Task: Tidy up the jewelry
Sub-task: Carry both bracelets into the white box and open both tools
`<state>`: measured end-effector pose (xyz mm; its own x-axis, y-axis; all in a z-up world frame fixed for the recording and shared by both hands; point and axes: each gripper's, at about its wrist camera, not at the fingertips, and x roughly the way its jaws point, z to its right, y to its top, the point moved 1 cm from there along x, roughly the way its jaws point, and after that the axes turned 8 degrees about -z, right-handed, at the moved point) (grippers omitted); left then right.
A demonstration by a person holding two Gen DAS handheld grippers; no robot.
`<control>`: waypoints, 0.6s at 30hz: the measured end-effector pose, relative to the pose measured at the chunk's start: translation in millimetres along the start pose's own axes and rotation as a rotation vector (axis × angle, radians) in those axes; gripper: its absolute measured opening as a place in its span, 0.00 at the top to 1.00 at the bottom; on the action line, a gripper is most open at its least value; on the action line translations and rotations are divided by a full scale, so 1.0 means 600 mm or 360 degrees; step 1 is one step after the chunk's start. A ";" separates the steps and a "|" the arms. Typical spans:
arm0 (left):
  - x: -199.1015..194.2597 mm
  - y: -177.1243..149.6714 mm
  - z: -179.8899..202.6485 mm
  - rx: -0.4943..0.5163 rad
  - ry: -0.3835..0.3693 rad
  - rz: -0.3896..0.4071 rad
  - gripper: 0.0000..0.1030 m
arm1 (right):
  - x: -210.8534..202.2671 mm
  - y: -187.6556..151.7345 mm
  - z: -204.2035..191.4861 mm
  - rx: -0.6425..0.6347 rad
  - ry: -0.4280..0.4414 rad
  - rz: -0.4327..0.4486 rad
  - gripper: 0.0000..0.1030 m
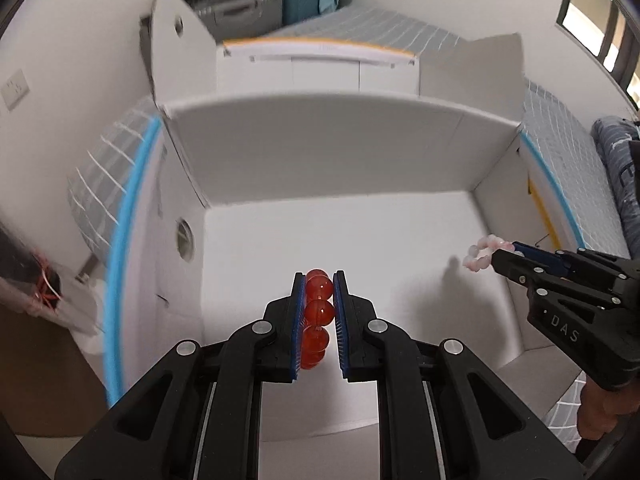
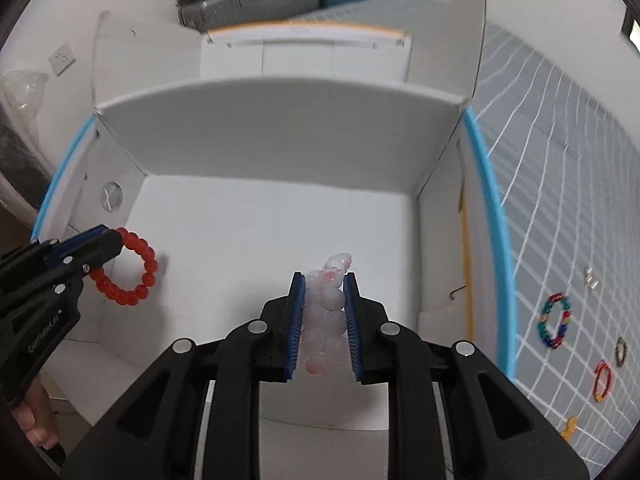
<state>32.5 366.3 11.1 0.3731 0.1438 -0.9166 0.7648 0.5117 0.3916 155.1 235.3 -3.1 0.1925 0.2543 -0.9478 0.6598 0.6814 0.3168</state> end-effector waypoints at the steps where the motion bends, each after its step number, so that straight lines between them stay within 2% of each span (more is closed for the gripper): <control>1: 0.007 0.000 -0.002 -0.0007 -0.0028 -0.0027 0.87 | 0.004 0.001 0.000 0.0003 0.0003 -0.0011 0.82; 15: 0.013 0.005 0.010 0.0021 0.0011 -0.0085 0.86 | 0.026 0.011 0.008 0.0046 -0.0019 -0.0146 0.80; 17: 0.007 0.006 0.012 0.0018 0.0030 -0.0070 0.84 | 0.024 0.009 0.007 0.0050 -0.0036 -0.0147 0.80; 18: 0.004 0.008 0.014 0.0029 0.0022 -0.0064 0.76 | 0.022 0.009 0.008 0.0059 -0.0051 -0.0140 0.80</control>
<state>41.4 362.0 11.4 0.3348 0.1353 -0.9325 0.7883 0.5020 0.3558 164.8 239.0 -14.3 0.1555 0.1719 -0.9728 0.7013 0.6743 0.2312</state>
